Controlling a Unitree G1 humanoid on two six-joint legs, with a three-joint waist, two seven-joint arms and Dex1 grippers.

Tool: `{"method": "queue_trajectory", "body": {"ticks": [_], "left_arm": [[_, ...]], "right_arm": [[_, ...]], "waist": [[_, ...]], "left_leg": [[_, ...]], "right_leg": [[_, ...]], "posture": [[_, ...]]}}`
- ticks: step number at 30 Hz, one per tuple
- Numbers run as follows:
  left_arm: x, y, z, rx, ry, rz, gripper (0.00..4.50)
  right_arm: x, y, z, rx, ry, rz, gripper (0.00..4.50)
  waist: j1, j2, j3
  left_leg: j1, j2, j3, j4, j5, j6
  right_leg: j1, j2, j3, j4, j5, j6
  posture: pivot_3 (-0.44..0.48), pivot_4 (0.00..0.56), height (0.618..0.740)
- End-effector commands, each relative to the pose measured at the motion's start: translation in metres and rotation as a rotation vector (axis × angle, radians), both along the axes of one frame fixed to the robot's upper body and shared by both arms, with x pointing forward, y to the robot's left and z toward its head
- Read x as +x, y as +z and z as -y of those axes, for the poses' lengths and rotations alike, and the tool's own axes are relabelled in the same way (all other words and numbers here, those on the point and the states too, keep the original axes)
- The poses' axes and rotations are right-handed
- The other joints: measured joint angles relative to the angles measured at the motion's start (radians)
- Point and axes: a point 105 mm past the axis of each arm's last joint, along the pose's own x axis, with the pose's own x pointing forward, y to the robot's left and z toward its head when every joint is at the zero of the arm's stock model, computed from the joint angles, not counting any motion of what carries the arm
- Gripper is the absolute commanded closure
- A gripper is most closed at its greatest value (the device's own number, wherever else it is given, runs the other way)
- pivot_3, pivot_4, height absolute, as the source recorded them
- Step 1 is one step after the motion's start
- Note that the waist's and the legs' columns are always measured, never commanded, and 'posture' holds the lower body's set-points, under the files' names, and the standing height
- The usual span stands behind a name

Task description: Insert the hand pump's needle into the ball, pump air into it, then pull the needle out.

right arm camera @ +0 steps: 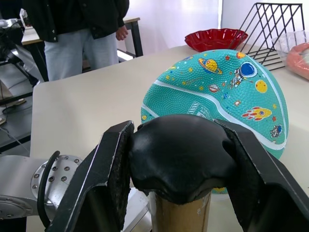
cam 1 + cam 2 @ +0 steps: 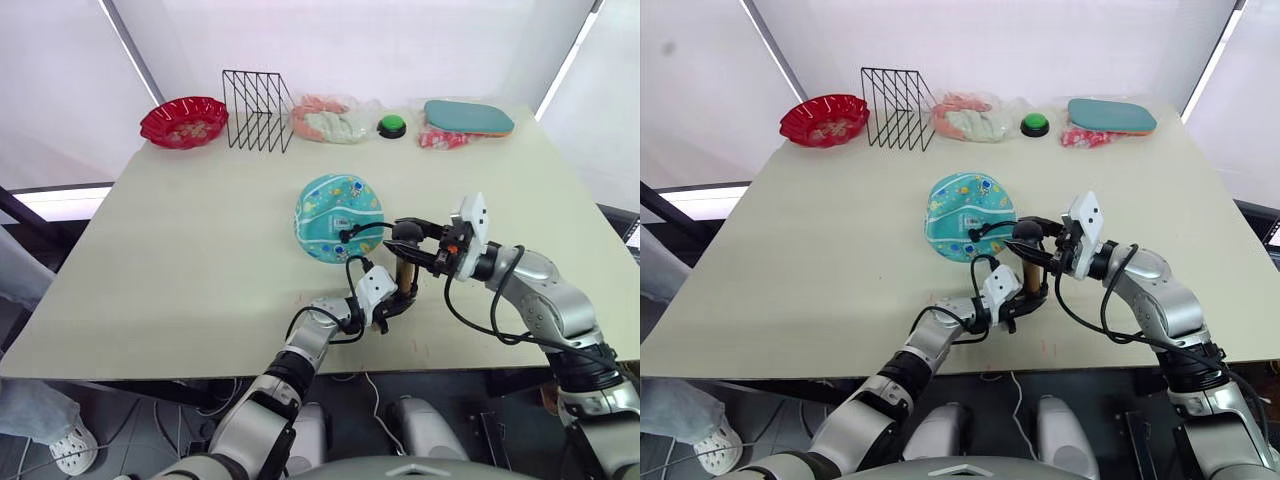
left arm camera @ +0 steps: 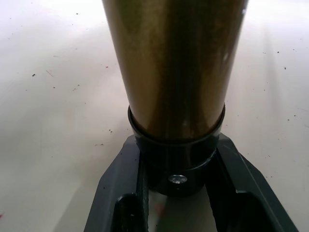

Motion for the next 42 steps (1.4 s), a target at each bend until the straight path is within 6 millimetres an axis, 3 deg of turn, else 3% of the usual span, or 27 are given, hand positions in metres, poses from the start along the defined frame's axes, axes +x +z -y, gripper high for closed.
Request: {"method": "queue_trajectory", "body": {"ticks": [1,3,7,13,15,19,26,31,36,42], "left_arm": [[-0.011,-0.025,-0.012,0.052,0.008,-0.081,3.44],[-0.012,-0.025,-0.012,0.054,0.006,-0.083,3.44],[-0.013,-0.027,-0.013,0.058,-0.001,-0.087,3.44],[-0.014,-0.029,-0.012,0.062,-0.011,-0.091,3.44],[-0.015,-0.029,-0.011,0.062,-0.013,-0.092,3.44],[-0.016,-0.029,-0.009,0.060,-0.016,-0.092,3.44],[-0.017,-0.029,-0.008,0.059,-0.014,-0.090,3.44],[-0.016,-0.029,-0.008,0.062,-0.010,-0.084,3.44],[-0.016,-0.028,-0.009,0.064,-0.008,-0.077,3.44],[-0.015,-0.028,-0.010,0.064,-0.006,-0.075,3.44]], "right_arm": [[0.006,0.047,0.014,0.022,-0.053,0.041,2.42],[0.000,0.086,0.017,0.059,-0.030,0.117,2.42],[-0.010,0.135,0.029,0.092,-0.022,0.179,2.42],[-0.021,0.189,0.044,0.127,-0.036,0.244,2.42],[-0.020,0.194,0.048,0.141,-0.046,0.238,2.42],[-0.013,0.175,0.051,0.122,-0.066,0.183,2.42],[-0.006,0.077,0.047,0.013,-0.083,-0.024,2.42],[-0.013,0.031,0.037,-0.017,-0.069,-0.119,2.42],[-0.012,-0.002,0.027,0.005,-0.079,-0.211,2.43],[-0.012,-0.025,0.023,-0.010,-0.083,-0.258,2.43]], "waist": [[-0.002,0.001,0.004],[0.000,0.002,0.014],[0.010,0.003,0.021],[0.015,0.005,0.024],[0.015,0.005,0.026],[0.017,0.005,0.028],[0.014,0.004,0.018],[0.006,-0.002,0.007],[0.006,-0.001,0.004],[0.011,0.001,0.003]], "left_leg": [[0.000,0.000,0.000,0.000,0.000,0.000],[-0.004,-0.001,0.000,0.001,0.000,0.000],[-0.008,-0.001,0.000,0.001,0.000,0.000],[-0.018,-0.002,-0.002,0.002,0.000,0.000],[-0.018,-0.004,-0.001,0.002,0.000,0.000],[-0.019,-0.004,-0.002,0.002,0.000,0.000],[-0.016,-0.005,-0.002,0.002,0.000,0.000],[0.000,-0.001,-0.001,0.000,-0.001,0.001],[0.006,0.001,-0.005,-0.001,-0.002,0.001],[0.002,-0.001,-0.005,-0.002,-0.002,0.001]], "right_leg": [[-0.001,0.000,0.000,0.000,0.000,0.000],[-0.004,-0.001,0.001,0.001,0.000,0.000],[-0.006,-0.001,0.000,0.000,0.001,0.000],[-0.015,-0.002,-0.001,0.001,0.001,0.001],[-0.015,-0.004,-0.001,0.001,0.001,0.001],[-0.015,-0.004,-0.002,0.001,0.001,0.001],[-0.013,-0.005,-0.002,0.000,0.000,0.002],[0.002,-0.002,-0.001,0.000,-0.003,-0.002],[0.008,-0.002,-0.006,-0.001,-0.006,-0.006],[0.007,-0.002,-0.007,-0.003,-0.004,-0.002]], "posture": [[0.000,0.150,0.740],[0.000,0.150,0.740],[0.000,0.150,0.740],[0.000,0.150,0.740],[0.000,0.150,0.740],[0.000,0.150,0.740],[0.000,0.150,0.740],[0.000,0.150,0.740],[0.000,0.150,0.740],[0.000,0.150,0.740]]}}
